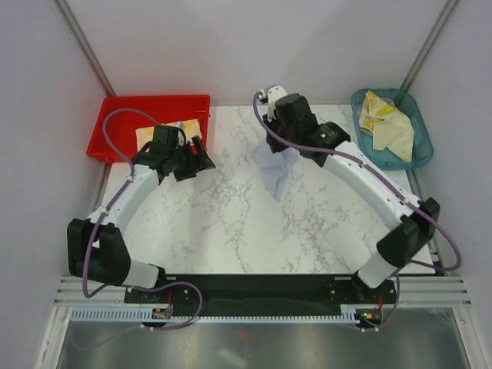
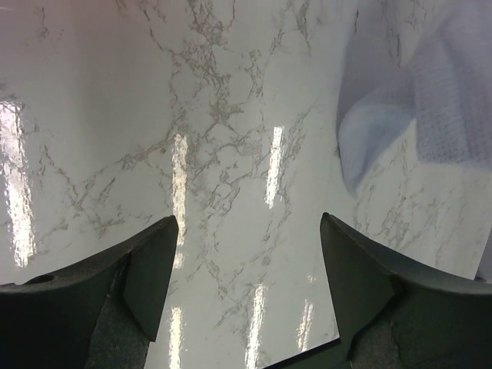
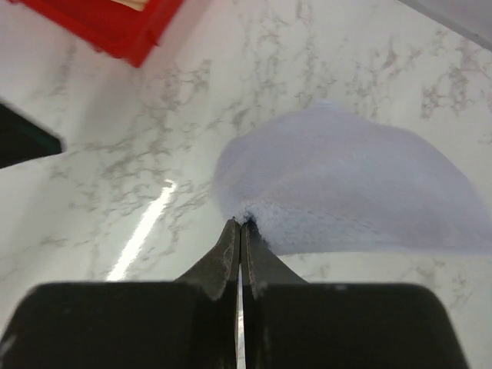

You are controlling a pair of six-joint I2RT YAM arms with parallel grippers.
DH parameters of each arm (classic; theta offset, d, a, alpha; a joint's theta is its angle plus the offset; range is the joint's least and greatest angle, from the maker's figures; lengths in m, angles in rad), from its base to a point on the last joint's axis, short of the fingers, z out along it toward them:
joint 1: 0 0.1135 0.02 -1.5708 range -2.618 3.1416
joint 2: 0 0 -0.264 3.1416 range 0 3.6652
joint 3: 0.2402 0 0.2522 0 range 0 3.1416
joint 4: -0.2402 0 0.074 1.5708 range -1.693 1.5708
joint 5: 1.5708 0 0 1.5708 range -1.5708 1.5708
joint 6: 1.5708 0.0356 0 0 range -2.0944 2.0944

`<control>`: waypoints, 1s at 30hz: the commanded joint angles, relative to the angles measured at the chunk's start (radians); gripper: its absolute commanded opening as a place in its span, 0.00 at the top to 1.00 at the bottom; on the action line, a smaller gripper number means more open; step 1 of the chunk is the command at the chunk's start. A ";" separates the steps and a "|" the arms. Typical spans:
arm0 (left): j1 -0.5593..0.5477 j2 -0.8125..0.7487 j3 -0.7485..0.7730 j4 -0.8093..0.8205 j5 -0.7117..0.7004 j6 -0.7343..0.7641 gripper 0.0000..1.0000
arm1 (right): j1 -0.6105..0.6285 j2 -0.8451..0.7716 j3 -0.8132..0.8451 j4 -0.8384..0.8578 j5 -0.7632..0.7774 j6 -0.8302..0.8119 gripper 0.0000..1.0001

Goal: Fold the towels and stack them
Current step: Flatten out the crumpled towel

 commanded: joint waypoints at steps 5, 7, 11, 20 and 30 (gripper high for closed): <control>0.034 -0.028 -0.041 0.027 -0.007 -0.025 0.18 | 0.302 -0.087 -0.457 0.145 0.029 0.258 1.00; 0.035 -0.052 -0.077 0.030 -0.007 -0.008 0.18 | 0.362 -0.072 -0.557 0.238 0.021 0.333 0.85; 0.032 -0.071 -0.124 0.044 0.101 0.072 0.19 | 0.384 -0.086 -0.596 0.265 0.046 0.397 0.60; -0.145 -0.187 -0.179 0.026 -0.034 0.060 0.22 | 0.136 -0.218 -0.506 0.188 0.045 0.431 0.53; -0.253 -0.100 -0.167 0.073 -0.027 -0.029 0.23 | -0.095 0.113 -0.380 0.310 -0.271 0.075 0.51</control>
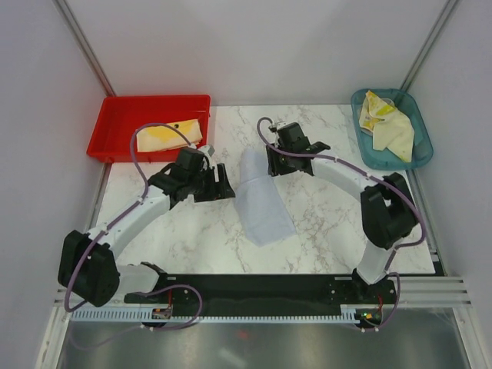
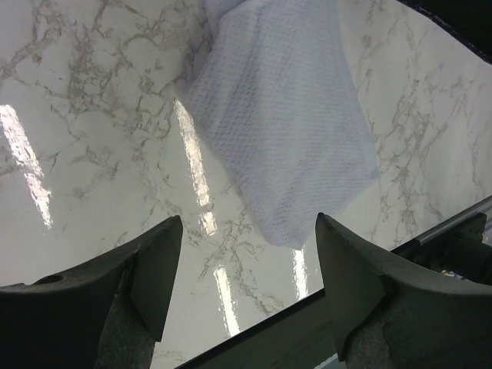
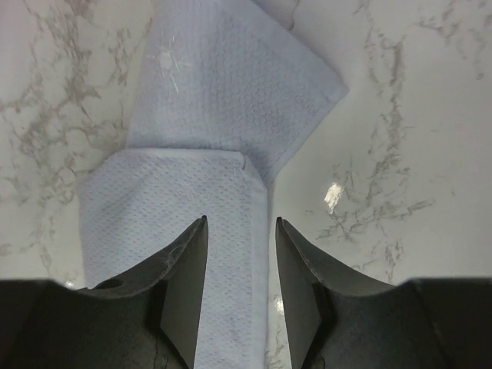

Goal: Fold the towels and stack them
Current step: Flatten out the crumpled towel

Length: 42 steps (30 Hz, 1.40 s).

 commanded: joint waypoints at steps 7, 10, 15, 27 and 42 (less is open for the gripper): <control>0.003 0.139 0.075 0.124 0.004 -0.018 0.23 | -0.132 0.119 0.048 -0.028 -0.210 -0.110 0.59; -0.004 0.240 0.196 0.112 0.022 -0.001 0.25 | -0.132 -0.011 -0.050 -0.067 -0.153 0.043 0.60; -0.026 0.451 0.460 -0.011 -0.049 0.012 0.29 | -0.059 -0.232 -0.219 -0.106 -0.095 0.224 0.60; -0.050 0.685 0.732 0.001 0.482 0.752 0.36 | 0.032 -0.564 -0.583 -0.071 -0.064 0.338 0.53; -0.044 1.124 1.182 -0.358 0.660 1.073 0.38 | 0.067 -0.609 -0.779 0.140 -0.090 0.422 0.52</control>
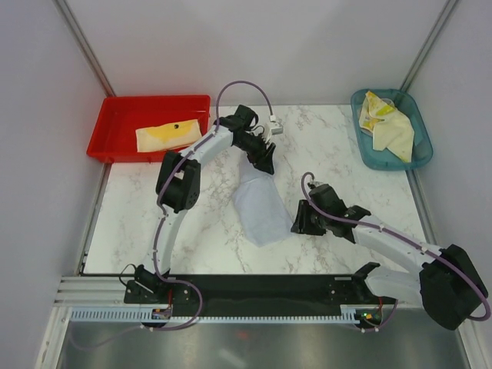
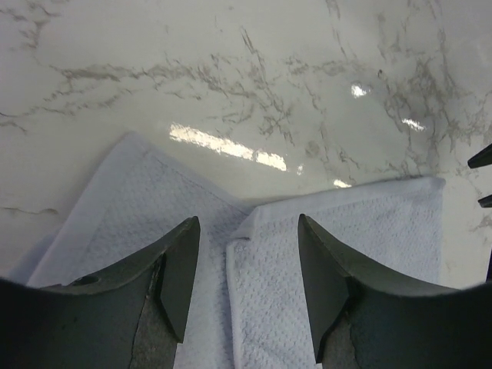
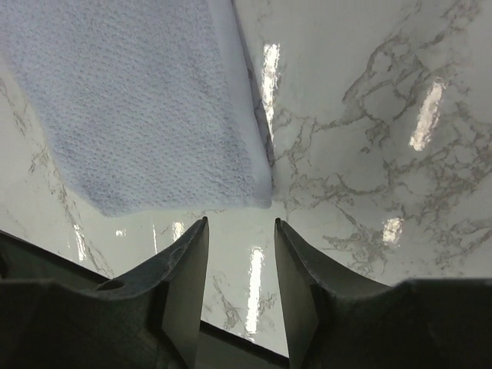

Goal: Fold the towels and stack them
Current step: Flatten out the crumpled towel

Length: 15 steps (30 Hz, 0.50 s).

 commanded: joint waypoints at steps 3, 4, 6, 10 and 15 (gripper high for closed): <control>-0.015 -0.012 -0.001 -0.097 -0.003 0.147 0.39 | 0.029 0.077 -0.020 0.181 0.013 0.033 0.53; -0.015 -0.015 -0.009 -0.099 -0.023 0.154 0.39 | 0.035 0.097 -0.013 0.186 0.021 0.031 0.53; -0.015 -0.018 -0.016 -0.099 -0.034 0.167 0.37 | 0.046 0.129 -0.010 0.197 0.058 0.036 0.53; -0.015 -0.003 -0.009 -0.097 -0.054 0.170 0.35 | 0.063 0.130 -0.026 0.200 0.113 0.047 0.53; -0.019 0.028 0.010 -0.083 -0.084 0.163 0.35 | 0.078 0.123 -0.049 0.215 0.132 0.064 0.54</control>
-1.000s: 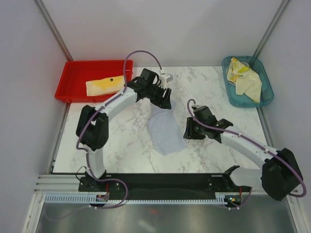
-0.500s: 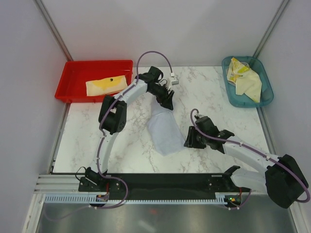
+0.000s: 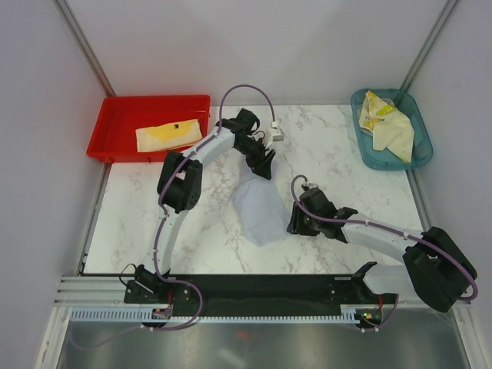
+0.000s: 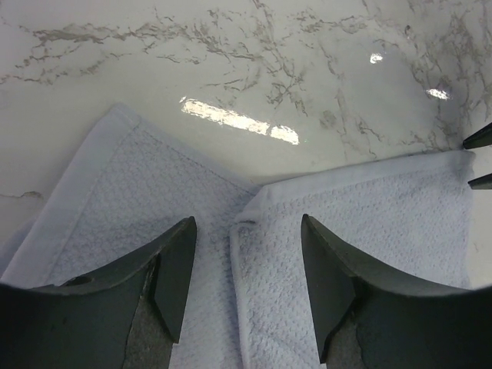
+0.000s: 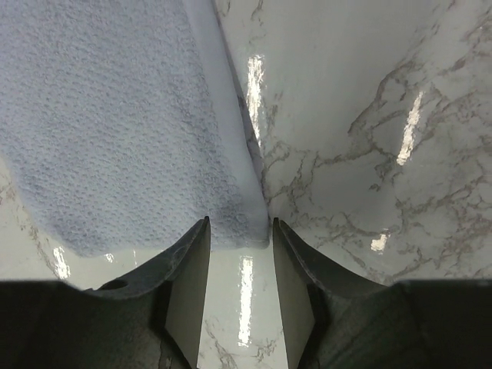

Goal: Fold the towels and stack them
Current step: Flatten out the crumpled towel

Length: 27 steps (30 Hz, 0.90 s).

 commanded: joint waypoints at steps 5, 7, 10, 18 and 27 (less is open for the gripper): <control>-0.007 0.008 0.020 0.015 -0.035 0.058 0.35 | 0.019 -0.029 0.001 0.014 0.084 0.022 0.53; -0.012 0.009 0.021 0.024 -0.035 0.058 0.35 | 0.019 -0.033 0.010 -0.001 0.091 0.014 0.53; -0.024 0.015 0.023 0.030 -0.033 0.064 0.35 | 0.019 -0.010 0.007 0.002 0.084 0.020 0.53; -0.063 0.014 -0.018 0.033 -0.099 0.079 0.41 | 0.044 0.013 -0.035 0.054 0.075 0.049 0.54; -0.063 -0.017 -0.074 0.038 -0.102 0.081 0.69 | 0.082 0.062 -0.041 0.071 0.107 0.086 0.63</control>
